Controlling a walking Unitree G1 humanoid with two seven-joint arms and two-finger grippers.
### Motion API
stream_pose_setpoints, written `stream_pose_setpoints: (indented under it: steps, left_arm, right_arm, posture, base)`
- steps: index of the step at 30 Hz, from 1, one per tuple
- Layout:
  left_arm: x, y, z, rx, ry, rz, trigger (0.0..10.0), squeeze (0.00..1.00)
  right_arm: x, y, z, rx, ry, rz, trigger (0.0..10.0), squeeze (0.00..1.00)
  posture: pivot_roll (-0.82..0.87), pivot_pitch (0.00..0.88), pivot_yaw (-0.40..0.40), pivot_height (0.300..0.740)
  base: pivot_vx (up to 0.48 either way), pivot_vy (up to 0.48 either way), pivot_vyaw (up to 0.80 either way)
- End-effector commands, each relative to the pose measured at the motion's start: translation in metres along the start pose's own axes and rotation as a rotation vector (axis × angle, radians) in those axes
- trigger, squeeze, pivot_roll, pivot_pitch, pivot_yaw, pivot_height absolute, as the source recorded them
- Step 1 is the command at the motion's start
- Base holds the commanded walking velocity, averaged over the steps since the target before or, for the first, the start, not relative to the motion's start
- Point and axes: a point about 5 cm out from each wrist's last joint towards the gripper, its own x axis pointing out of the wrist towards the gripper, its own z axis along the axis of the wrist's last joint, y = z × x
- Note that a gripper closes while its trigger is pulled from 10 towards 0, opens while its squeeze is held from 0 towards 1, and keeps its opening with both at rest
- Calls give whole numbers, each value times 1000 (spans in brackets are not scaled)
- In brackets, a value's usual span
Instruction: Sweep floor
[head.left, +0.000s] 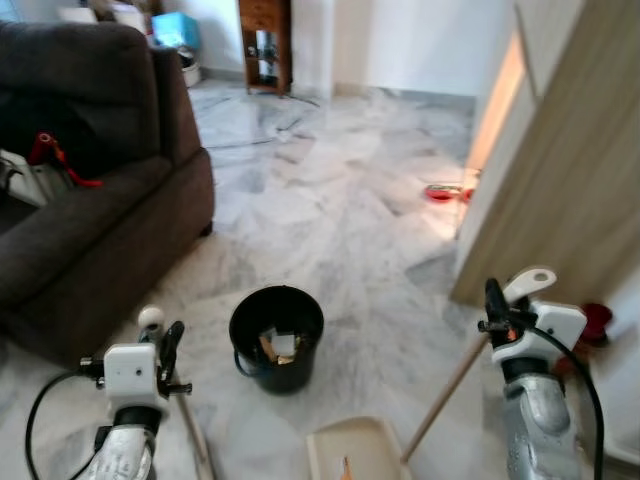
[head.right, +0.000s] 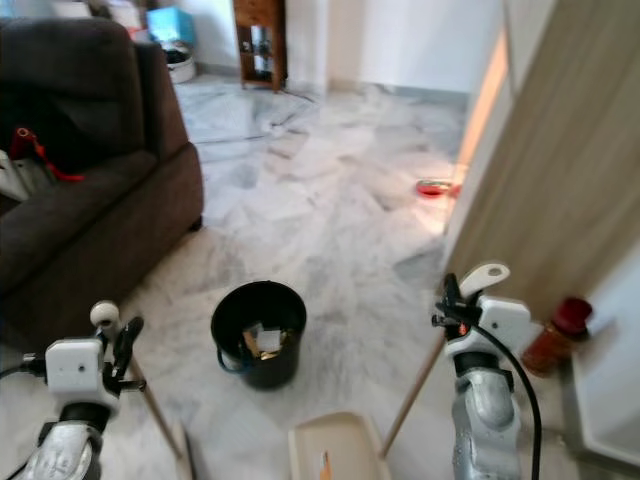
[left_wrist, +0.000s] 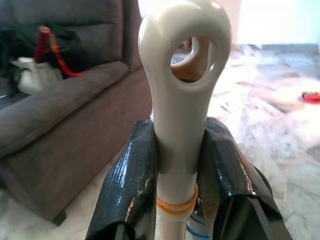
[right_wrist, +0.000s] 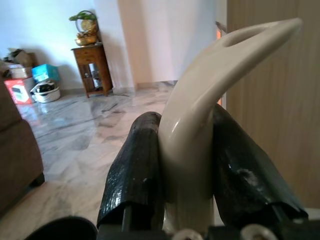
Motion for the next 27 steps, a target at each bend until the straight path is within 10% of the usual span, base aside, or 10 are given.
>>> stream_pose_setpoints:
  steps: [1, 27]
  left_arm:
    - [2, -1, 4, -1, -22, 10, 10000, 0]
    - [15, -6, 5, -9, -35, 4, 10000, 0]
  right_arm:
    - [5, 0, 4, 3, -17, -9, 10000, 0]
    - [12, 2, 2, -2, -9, -24, 10000, 0]
  posture:
    - [12, 10, 15, 740]
    - [-38, 0, 12, 740]
  base:
    - [0, 0, 0]
    - [0, 0, -738]
